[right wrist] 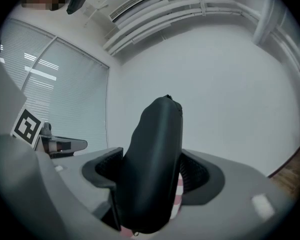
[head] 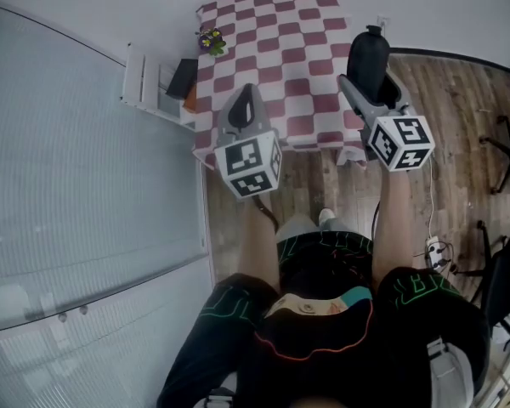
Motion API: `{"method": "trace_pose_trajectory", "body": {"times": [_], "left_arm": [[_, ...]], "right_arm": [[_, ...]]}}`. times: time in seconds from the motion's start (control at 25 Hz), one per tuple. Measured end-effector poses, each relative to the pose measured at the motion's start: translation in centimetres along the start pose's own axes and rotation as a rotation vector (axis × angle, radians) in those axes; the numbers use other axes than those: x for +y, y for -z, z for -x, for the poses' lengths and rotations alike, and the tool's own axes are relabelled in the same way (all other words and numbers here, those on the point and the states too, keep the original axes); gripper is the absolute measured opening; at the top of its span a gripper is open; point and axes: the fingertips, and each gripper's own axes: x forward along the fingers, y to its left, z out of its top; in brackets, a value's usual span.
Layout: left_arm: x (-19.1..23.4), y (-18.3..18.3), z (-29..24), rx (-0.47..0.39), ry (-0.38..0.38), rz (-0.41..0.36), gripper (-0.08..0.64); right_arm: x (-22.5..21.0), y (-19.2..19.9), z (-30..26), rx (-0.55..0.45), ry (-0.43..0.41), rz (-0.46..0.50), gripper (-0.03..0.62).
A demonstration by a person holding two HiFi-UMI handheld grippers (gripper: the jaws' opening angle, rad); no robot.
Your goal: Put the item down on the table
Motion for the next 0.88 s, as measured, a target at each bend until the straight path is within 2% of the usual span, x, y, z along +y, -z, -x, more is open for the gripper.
{"method": "trace_pose_trajectory", "body": {"times": [0.48,0.72,0.88], "left_arm": [[1.8,0.1,-1.2,-0.006,-0.018,0.015,0.009],[1.4,0.8,-4.2,0.012,0.025,0.025,0.009],[1.1,3.0,-6.5,0.071,0.061,0.036,0.009]], "right_arm": [[0.0,-1.1,-2.1,-0.016,-0.018,0.007,0.351],[-1.5,-0.7,-3.8,-0.006,0.008,-0.003,0.351],[-2.5,1.3,-5.4,0.040,0.031,-0.028,0.351]]}}
